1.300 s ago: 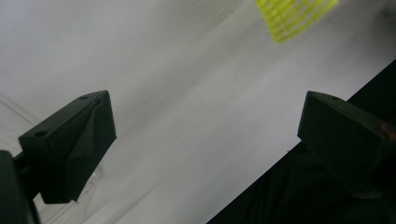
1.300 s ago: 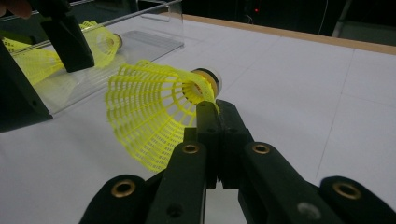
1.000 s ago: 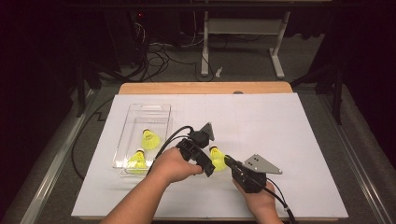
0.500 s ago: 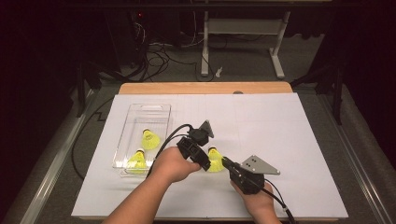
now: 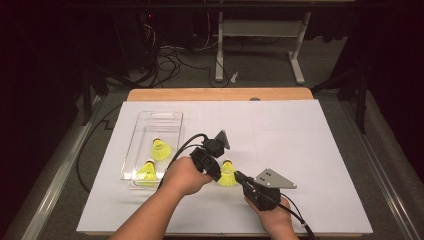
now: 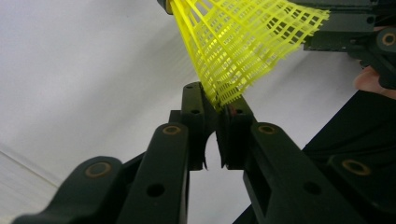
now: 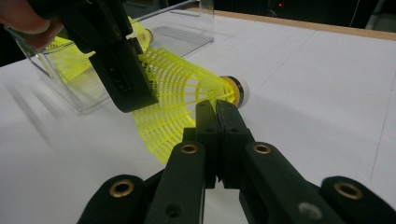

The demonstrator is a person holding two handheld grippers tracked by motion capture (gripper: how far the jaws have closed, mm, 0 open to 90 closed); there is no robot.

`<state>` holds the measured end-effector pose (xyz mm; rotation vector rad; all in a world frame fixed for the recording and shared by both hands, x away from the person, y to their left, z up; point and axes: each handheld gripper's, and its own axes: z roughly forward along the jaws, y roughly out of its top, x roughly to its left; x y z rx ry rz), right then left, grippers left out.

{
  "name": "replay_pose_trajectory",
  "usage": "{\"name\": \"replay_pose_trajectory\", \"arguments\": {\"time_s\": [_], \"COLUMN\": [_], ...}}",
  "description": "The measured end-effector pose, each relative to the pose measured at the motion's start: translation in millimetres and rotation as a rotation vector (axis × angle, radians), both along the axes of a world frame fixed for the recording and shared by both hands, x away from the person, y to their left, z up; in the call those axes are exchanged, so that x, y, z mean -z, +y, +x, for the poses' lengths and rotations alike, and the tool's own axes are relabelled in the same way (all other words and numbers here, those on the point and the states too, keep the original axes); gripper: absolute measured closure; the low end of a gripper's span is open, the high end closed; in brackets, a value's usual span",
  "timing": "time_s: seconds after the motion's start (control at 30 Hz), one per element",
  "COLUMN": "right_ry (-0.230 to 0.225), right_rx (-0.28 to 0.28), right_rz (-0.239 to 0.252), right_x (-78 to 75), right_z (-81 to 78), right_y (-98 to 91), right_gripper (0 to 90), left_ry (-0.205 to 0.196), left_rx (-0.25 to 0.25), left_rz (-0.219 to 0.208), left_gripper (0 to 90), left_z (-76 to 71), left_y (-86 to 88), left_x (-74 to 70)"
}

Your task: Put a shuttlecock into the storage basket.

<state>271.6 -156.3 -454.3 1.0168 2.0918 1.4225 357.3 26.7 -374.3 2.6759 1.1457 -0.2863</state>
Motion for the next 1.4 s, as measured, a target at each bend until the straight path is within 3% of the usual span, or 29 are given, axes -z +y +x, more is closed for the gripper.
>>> {"name": "replay_pose_trajectory", "arguments": {"time_s": [0.37,1.0,1.4], "right_ry": [-0.001,0.008,-0.008], "right_rx": [-0.011,-0.083,-0.077], "right_rz": [0.006,0.057,0.069], "right_x": [-0.1,-2.7,-9.6], "right_z": [-0.1,-1.8,-2.5], "right_y": [0.0,1.9,-9.8], "right_gripper": [82.6,51.5,29.6], "left_ry": [-0.008,-0.009,-0.02], "left_rx": [-0.006,-0.025,-0.051], "left_rz": [-0.004,-0.002,0.021], "left_gripper": [89.6,89.8,89.8], "left_z": [0.1,3.3,8.9], "left_y": [-0.1,3.6,15.9], "left_x": [0.7,0.5,-1.3]}}
